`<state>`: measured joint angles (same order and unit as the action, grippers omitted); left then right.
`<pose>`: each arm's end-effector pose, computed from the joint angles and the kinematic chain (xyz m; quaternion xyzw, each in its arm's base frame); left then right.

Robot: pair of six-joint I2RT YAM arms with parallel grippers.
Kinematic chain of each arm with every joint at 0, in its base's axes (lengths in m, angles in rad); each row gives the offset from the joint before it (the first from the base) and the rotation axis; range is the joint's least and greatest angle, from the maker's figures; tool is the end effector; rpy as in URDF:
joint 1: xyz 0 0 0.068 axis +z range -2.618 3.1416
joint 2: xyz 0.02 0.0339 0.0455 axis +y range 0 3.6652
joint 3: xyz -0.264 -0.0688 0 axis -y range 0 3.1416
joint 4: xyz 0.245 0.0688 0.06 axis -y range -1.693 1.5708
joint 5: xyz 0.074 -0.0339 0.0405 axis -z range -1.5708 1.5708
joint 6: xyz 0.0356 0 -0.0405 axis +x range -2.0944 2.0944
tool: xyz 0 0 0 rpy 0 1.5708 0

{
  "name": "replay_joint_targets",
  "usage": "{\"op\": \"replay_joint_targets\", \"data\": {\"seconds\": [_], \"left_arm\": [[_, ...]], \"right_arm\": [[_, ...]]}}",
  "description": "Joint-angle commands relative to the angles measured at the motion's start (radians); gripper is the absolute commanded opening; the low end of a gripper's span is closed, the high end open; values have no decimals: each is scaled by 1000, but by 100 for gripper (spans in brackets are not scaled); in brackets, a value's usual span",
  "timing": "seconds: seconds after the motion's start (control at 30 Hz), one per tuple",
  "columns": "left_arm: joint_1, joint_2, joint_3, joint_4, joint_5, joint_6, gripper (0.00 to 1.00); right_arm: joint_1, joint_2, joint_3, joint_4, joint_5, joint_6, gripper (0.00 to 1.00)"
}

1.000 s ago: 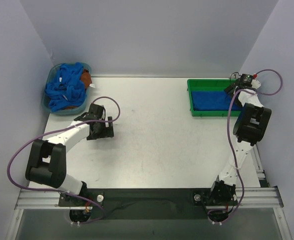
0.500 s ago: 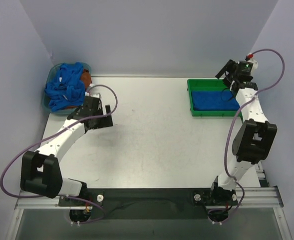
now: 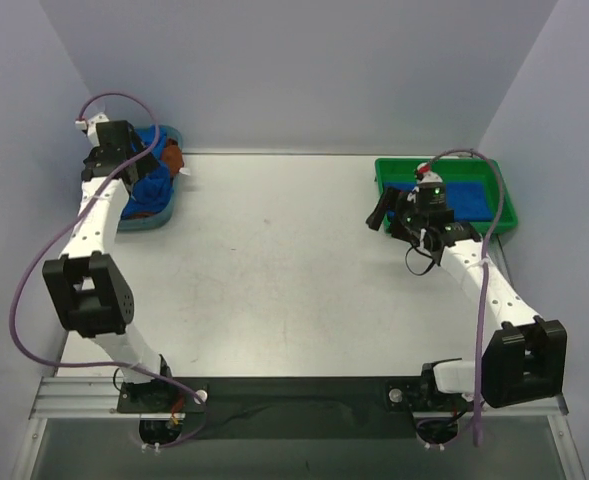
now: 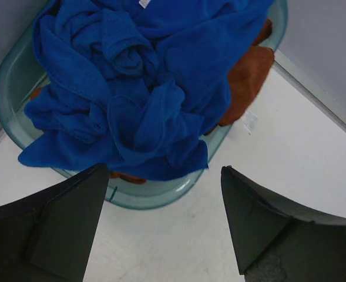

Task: Fold and stack the towels
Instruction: Grab crumpled towel

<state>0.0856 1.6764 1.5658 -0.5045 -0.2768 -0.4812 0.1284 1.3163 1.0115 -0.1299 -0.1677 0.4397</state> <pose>0.3841 0.0427 0.3462 -0.3068 0.8267 0.0306 0.4707 0.3009 0.0448 0.3068 0.0857 0.8368 0.2180 0.4948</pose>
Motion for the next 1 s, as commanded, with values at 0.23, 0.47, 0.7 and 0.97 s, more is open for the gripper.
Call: {"op": "replay_joint_targets", "data": {"seconds": [0.23,0.47,0.7,0.97], "left_arm": [[52,327,250,-26,-91,-60,67],[59,309,254,-45,-30,-31,0],[-15,111,342,-55,4,12,0],[-286,-3,669,-115,114,7,0]], "right_arm": [[120,-115,-165,-22,-85,-15,90],[120,-144,-177,-28,-67,-10,90],[120,-227,-156,-56,-58,-6,90],[120,-351,-143,-123,-29,-32,90]]}}
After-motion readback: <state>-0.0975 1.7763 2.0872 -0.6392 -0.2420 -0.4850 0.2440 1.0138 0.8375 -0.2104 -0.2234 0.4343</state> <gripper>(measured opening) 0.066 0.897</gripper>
